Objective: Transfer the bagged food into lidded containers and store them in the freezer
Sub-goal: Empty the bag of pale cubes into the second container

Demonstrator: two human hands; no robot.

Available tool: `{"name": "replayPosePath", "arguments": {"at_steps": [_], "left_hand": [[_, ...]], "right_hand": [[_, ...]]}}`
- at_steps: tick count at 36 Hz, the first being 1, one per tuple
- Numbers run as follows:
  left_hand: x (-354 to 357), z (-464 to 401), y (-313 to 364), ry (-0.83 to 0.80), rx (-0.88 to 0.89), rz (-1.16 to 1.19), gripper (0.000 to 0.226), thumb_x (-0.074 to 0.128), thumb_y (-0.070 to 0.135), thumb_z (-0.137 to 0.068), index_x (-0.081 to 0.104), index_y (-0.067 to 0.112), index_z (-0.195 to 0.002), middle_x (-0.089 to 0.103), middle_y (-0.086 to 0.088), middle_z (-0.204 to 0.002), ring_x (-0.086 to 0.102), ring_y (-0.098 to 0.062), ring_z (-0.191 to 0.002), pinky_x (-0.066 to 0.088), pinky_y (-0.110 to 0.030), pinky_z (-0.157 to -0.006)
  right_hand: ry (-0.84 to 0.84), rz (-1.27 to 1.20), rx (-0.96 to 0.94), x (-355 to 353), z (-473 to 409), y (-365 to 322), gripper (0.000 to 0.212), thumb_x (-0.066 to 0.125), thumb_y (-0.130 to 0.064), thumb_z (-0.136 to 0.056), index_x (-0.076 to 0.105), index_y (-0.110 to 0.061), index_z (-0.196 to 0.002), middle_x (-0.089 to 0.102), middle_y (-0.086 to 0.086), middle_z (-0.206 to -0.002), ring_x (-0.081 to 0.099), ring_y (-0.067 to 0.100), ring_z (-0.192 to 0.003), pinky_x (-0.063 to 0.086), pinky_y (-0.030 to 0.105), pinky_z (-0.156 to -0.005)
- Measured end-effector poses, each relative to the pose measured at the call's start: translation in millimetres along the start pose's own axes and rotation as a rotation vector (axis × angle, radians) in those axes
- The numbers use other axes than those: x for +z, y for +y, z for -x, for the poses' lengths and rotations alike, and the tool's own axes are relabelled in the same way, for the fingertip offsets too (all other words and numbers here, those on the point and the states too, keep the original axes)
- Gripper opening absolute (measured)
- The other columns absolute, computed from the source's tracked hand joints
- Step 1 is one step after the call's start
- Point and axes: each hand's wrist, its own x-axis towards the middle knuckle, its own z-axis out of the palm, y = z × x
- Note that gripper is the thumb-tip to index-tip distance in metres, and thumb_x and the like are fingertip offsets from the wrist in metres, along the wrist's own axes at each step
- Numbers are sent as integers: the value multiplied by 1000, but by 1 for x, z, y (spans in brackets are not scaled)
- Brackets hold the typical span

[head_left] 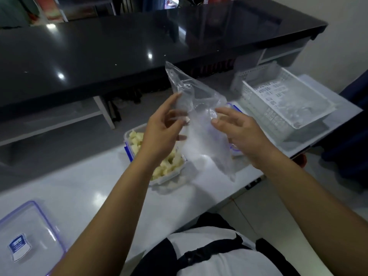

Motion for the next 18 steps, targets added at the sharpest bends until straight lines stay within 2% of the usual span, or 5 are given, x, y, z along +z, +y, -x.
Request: {"name": "replayPosePath", "arguments": {"at_steps": [3, 7, 9, 13, 18], "left_hand": [[32, -8, -4, -82, -15, -34, 69, 57, 2, -94, 52, 60, -130, 71, 8, -104, 71, -16, -98, 62, -34, -70], [78, -23, -6, -204, -40, -77, 67, 56, -1, -94, 49, 46, -141, 70, 4, -109, 71, -13, -96, 62, -34, -72], [102, -32, -5, -256, -42, -82, 66, 57, 0, -96, 48, 46, -142, 70, 2, -113, 71, -13, -97, 63, -35, -74], [150, -52, -3, -326, -61, -68, 64, 57, 0, -97, 49, 45, -141, 69, -1, -116, 71, -16, -98, 63, -36, -77], [207, -87, 2, -383, -72, -84, 64, 59, 3, -97, 44, 38, -148, 67, -5, -118, 71, -17, -97, 61, -33, -77]], "right_hand": [[10, 6, 11, -16, 1, 3, 45, 80, -50, -78, 68, -42, -120, 65, -13, -122, 62, 2, -112, 49, 23, -80], [27, -60, 44, -50, -2, 10, 55, 82, -55, -64, 71, -43, -116, 72, -11, -112, 68, 6, -107, 55, 32, -89], [46, -85, 41, -71, -5, 13, 53, 83, -49, -67, 71, -40, -118, 72, -7, -116, 68, 8, -110, 54, 32, -92], [71, -93, -1, -116, -15, 16, 34, 81, -28, -83, 72, -43, -111, 75, -11, -107, 70, 3, -103, 54, 17, -77], [116, -47, -15, -180, -39, 15, 41, 76, -26, -88, 65, -34, -127, 67, 3, -126, 61, 18, -121, 52, 34, -99]]}}
